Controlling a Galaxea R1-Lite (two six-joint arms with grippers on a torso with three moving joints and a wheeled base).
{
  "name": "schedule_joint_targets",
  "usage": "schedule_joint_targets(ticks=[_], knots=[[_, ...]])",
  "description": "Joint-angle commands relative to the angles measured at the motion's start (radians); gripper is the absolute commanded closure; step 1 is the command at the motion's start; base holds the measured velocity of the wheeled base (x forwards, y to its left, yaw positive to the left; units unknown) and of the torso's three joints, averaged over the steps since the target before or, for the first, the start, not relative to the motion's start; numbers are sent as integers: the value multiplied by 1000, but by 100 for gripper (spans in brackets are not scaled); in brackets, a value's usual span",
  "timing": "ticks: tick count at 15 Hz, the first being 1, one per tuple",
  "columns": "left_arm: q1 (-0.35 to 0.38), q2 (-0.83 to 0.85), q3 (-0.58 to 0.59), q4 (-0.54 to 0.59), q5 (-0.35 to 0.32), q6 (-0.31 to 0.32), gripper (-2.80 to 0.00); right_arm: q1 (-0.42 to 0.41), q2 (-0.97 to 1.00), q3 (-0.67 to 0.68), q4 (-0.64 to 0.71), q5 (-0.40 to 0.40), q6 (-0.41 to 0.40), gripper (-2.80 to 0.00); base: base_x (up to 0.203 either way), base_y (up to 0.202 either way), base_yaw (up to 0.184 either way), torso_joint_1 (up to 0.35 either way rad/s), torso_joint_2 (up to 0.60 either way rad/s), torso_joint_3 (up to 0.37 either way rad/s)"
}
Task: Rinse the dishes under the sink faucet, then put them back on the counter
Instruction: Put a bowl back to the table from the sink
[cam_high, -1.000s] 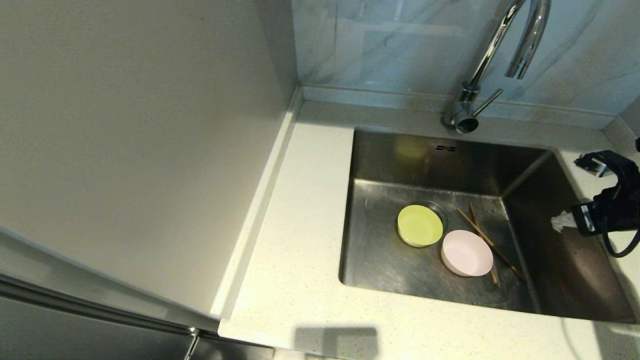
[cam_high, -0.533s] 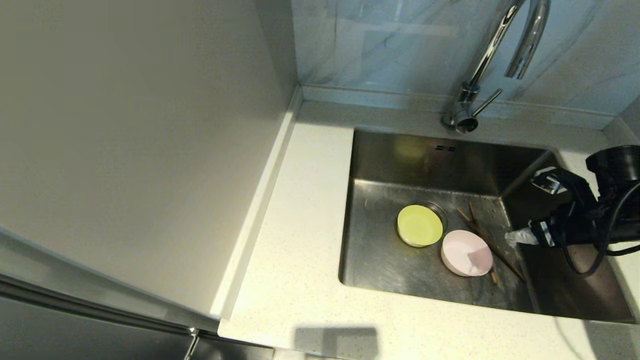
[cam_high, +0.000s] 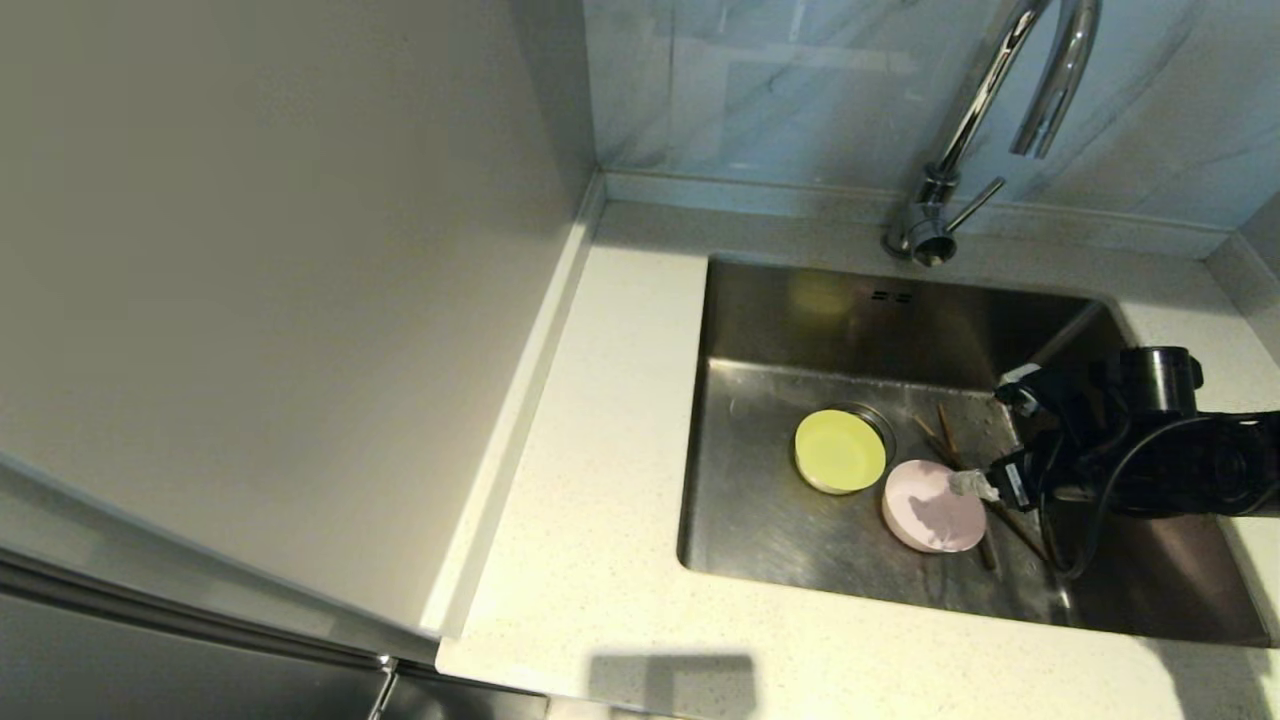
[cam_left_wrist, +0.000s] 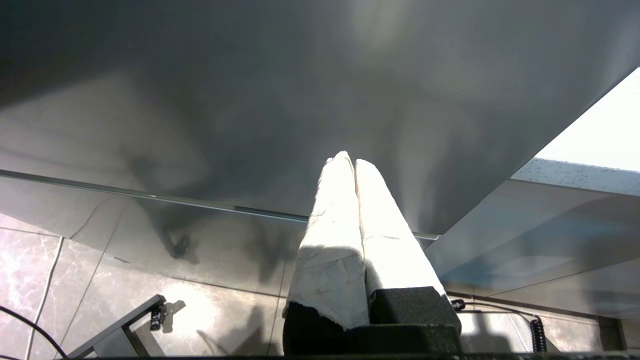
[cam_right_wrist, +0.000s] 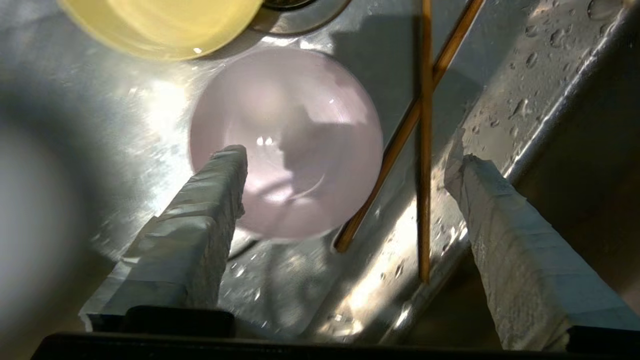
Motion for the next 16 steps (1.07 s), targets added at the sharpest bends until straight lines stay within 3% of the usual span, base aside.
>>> schedule_joint_targets(ticks=[1,7,16], knots=[[0,-3,0,0,0,-1,0,1,74,-26,-28,-10,-4,-280,0,0,0,0,0,0],[0,-3,0,0,0,-1,0,0,177,-50,-179,-29,-55,-280,0,0,0,0,0,0],[0,-3,0,0,0,-1,0,-2,281,-106,-183,-45,-90,-280,0,0,0,0,0,0]])
